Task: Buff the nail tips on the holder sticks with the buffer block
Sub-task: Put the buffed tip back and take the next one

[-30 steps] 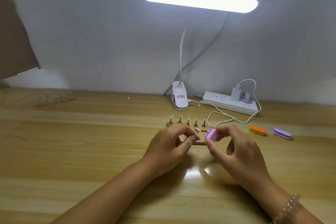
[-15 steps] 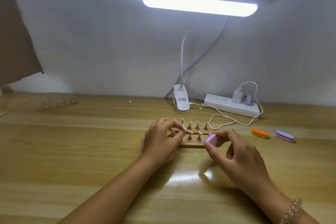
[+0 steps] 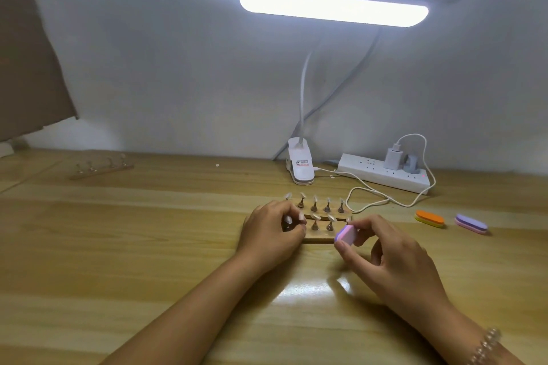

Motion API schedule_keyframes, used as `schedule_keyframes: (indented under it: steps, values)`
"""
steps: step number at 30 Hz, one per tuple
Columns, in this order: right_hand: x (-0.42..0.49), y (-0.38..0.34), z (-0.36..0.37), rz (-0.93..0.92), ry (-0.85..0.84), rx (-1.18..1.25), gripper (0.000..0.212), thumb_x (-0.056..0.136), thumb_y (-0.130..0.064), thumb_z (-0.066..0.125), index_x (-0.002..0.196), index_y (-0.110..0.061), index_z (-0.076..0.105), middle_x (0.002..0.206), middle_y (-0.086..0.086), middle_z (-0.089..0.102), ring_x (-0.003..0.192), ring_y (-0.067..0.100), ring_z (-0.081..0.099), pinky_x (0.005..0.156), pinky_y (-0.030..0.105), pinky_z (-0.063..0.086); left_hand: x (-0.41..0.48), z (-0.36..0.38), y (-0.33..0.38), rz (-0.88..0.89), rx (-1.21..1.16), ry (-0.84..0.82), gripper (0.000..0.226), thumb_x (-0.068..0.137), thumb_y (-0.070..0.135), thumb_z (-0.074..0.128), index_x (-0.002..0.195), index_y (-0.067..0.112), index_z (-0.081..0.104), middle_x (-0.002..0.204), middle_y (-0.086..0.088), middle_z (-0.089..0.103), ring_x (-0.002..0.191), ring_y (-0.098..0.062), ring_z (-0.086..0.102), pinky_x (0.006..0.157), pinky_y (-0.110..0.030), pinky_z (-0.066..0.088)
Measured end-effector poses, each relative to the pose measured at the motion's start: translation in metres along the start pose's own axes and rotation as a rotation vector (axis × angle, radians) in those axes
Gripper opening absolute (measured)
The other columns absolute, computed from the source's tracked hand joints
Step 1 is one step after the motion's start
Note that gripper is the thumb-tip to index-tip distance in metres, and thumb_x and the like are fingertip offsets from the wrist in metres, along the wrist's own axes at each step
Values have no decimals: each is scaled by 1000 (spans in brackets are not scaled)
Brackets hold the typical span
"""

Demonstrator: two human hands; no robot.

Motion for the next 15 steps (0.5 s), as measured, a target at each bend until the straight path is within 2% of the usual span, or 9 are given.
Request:
schedule_keyframes:
  steps: [6,9,12,15]
  values:
    - [5,9,-2,87,96,186,21,83,-52,62,92,-33,61,85,-17,66,81,4,61,69,36,50,0,0,0,-3,63,-25,15,83,25,65,77,35,54,95,10,65,96,-15,55,88,-35,47]
    - [7,12,-1,127,104,235,35,80,-61,50,95,-31,59,91,-17,67,88,-4,61,74,32,50,-1,1,1,18,110,-21,14,84,30,64,80,35,51,96,14,61,98,-11,51,85,-31,42]
    - [7,13,2,175,53,189,38,80,-65,44,97,-33,54,96,-20,65,90,-12,59,79,31,50,-2,3,2,58,184,7,16,87,44,63,98,34,56,105,17,57,106,-8,47,90,-31,38]
    - [6,12,2,172,40,134,32,83,-66,44,96,-38,51,96,-24,65,89,-8,61,80,34,51,-4,5,4,169,301,64,26,93,46,57,117,35,58,122,15,52,118,-9,42,98,-29,32]
Point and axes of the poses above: each hand's wrist, its own x-axis towards the middle knuckle, its own z-axis out of the palm, y = z × x, the point moved 2 cm from there along x, towards the middle knuckle
